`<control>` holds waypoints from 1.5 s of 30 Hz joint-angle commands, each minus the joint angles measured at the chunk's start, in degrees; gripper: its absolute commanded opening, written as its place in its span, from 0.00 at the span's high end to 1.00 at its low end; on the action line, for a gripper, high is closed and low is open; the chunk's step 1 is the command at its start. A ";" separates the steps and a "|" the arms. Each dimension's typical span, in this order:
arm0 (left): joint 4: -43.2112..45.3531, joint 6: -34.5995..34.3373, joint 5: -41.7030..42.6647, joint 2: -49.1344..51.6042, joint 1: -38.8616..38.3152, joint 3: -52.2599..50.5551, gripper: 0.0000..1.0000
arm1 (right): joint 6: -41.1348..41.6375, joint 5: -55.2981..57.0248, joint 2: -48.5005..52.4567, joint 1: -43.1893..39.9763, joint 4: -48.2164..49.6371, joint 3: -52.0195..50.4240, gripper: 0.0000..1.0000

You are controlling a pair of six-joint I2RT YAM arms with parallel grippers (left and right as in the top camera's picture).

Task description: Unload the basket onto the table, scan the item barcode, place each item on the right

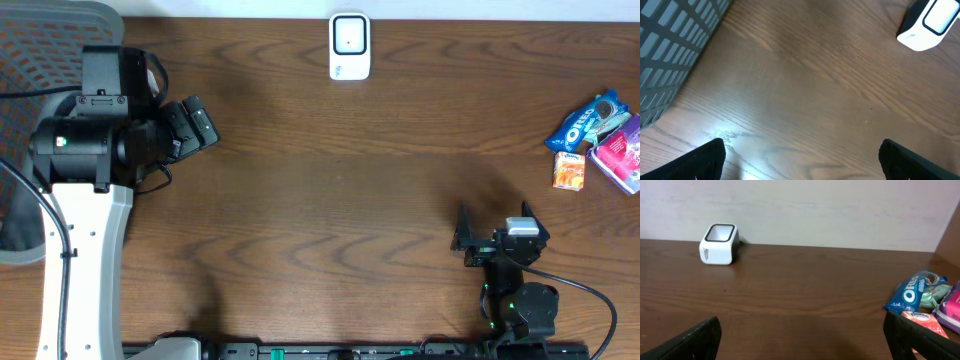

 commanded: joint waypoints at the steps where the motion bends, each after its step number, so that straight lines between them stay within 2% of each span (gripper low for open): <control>1: -0.20 0.15 -0.55 -0.09 0.24 0.00 0.02 | -0.87 -0.35 -0.39 -0.50 -0.26 -0.09 0.01; 6: -0.22 0.44 -0.55 -0.15 0.24 0.00 0.02 | -0.87 -0.35 -0.39 -0.50 -0.26 -0.09 0.01; 9: -3.10 4.76 -0.57 -1.07 0.07 -0.20 0.02 | -0.87 -0.35 -0.42 -0.50 -0.26 -0.09 0.01; 13: -0.68 10.62 -0.57 -6.38 0.09 -6.54 0.02 | -0.87 -0.35 -0.42 -0.50 -0.26 -0.09 0.01; 20: 12.72 13.57 -0.42 -22.49 0.09 -27.50 0.02 | -0.87 -0.35 -0.39 -0.50 -0.26 -0.09 0.01; 25: 23.08 16.31 -0.31 -38.99 0.09 -44.39 0.02 | -0.87 -0.35 -0.39 -0.50 -0.26 -0.09 0.01; 33: 30.60 17.99 -0.33 -65.09 0.09 -60.87 0.02 | -0.87 -0.33 -0.39 -0.50 -0.26 -0.09 0.01; 39: 45.07 17.97 -0.39 -74.93 1.40 -71.69 0.02 | -0.87 -0.35 -0.42 -0.50 -0.26 -0.09 0.01; 45: 61.20 17.94 -0.72 -79.76 3.15 -80.91 0.02 | -0.87 -0.35 -0.39 -0.50 -0.26 -0.09 0.01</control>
